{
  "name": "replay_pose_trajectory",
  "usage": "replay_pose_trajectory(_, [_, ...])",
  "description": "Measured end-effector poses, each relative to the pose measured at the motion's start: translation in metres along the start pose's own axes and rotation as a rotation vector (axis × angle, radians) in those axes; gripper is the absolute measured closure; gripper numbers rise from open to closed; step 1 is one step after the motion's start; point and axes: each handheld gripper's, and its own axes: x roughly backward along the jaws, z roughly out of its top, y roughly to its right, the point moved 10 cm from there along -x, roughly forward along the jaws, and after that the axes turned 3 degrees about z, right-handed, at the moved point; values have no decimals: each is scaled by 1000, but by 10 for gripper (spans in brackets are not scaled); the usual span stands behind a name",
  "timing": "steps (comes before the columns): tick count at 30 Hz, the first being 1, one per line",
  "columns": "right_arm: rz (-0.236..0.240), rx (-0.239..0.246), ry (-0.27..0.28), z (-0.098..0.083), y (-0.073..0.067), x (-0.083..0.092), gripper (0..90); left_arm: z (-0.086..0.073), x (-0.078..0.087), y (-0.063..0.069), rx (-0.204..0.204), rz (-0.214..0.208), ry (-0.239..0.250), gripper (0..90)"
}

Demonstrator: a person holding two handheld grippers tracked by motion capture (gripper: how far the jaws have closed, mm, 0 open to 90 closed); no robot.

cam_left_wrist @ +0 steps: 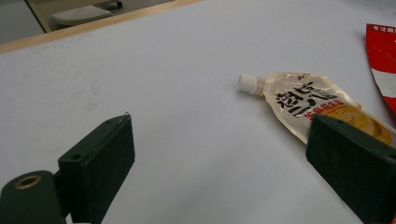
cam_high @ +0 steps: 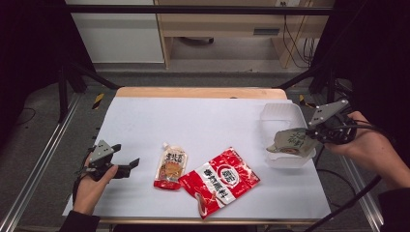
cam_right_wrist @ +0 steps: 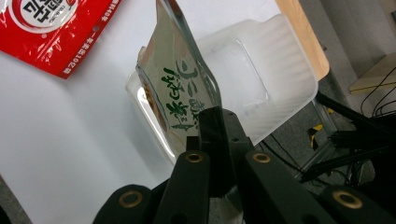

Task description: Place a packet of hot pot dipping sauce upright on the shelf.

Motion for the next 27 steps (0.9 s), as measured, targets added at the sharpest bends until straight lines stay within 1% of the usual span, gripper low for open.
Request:
replay_pose_trajectory(2, [4, 2, -6, -1, 0, -1, 900, 0, 0, 0, 0, 0, 0, 77])
replay_pose_trajectory(4, [15, -2, -23, -4, -2, -6, 900, 0, 0, 0, -1, 0, 0, 78])
replay_pose_trajectory(9, [30, -3, -44, -8, -3, -15, 900, 0, 0, 1, -2, -3, -3, 78])
replay_pose_trajectory(11, [30, -1, -44, -9, -3, -17, 900, 0, 0, 1, -6, -2, -4, 78])
replay_pose_trajectory(12, [31, -9, -49, -12, -3, -19, 900, 0, 0, 1, -5, -2, -4, 78])
replay_pose_trajectory(14, [29, -9, -51, -13, -3, -20, 900, 0, 0, 1, -6, -1, -3, 78])
replay_pose_trajectory(15, [32, -22, -46, -15, -2, -20, 900, 0, 0, 1, -4, -1, -3, 78])
replay_pose_trajectory(16, [30, -16, -47, -16, 0, -20, 900, 0, 0, 1, -6, 0, -4, 78])
replay_pose_trajectory(20, [35, -25, -48, -17, 0, -22, 900, 0, 0, 1, -8, 2, -2, 78])
replay_pose_trajectory(23, [40, -29, -46, -17, -1, -28, 900, 0, 0, 2, -10, 1, -5, 79])
replay_pose_trajectory(27, [45, -39, -46, -19, -2, -31, 900, 0, 0, 2, -17, 2, -6, 80])
